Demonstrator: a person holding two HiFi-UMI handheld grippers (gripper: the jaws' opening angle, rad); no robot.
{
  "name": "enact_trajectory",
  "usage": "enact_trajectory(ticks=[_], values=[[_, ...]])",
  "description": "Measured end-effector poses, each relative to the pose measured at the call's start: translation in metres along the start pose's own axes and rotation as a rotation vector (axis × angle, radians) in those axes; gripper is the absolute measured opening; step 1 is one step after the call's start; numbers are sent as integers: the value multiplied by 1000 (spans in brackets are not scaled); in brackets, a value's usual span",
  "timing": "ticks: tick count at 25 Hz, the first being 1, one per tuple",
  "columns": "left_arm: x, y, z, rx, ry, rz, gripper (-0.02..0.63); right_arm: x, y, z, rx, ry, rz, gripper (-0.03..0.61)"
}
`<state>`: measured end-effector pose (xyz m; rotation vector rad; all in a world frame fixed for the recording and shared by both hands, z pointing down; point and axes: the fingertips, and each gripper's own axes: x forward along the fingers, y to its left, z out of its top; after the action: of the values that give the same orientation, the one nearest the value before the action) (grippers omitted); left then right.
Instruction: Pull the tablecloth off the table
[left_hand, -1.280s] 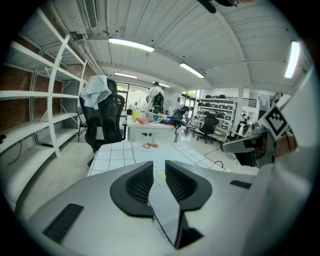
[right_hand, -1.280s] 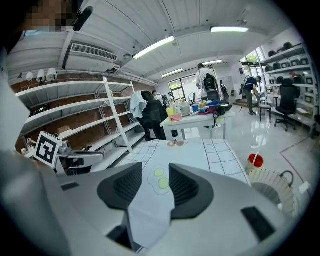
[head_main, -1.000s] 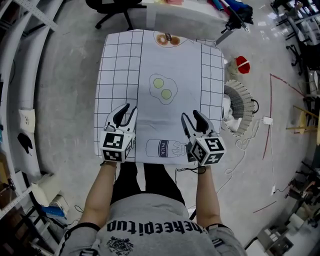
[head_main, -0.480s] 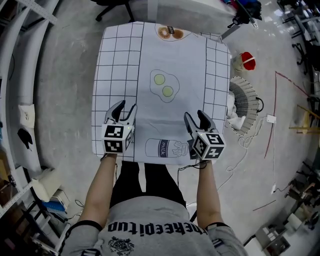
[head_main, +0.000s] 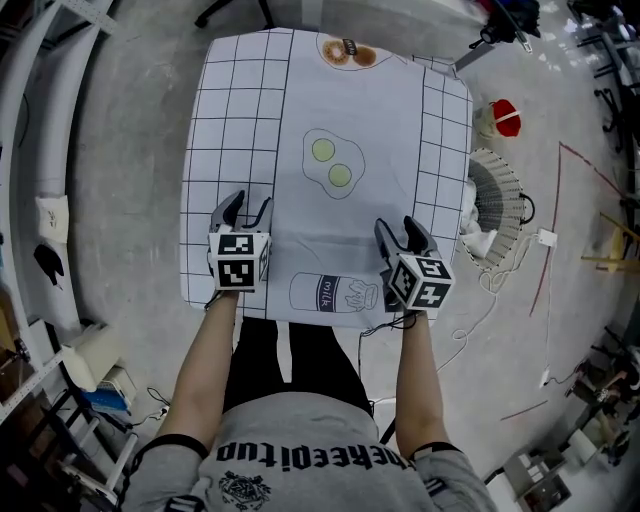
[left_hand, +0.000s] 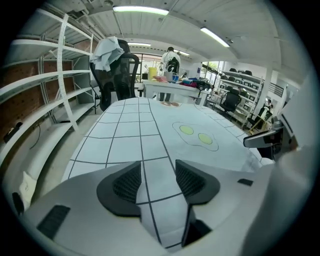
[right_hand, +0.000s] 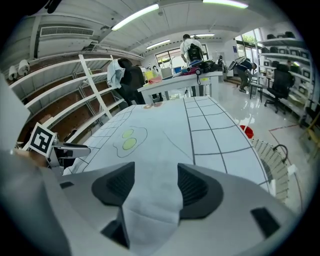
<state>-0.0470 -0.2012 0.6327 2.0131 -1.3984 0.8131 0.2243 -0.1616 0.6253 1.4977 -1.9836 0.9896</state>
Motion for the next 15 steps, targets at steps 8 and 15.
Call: enact_trajectory(ticks=[8,15], values=[[8,7,-17,-4,39,63,235,4,-11,-7,-14,26,-41,278],[8,7,-16,-18,28,72,238,7,-15,-14,-37,57,-67,282]])
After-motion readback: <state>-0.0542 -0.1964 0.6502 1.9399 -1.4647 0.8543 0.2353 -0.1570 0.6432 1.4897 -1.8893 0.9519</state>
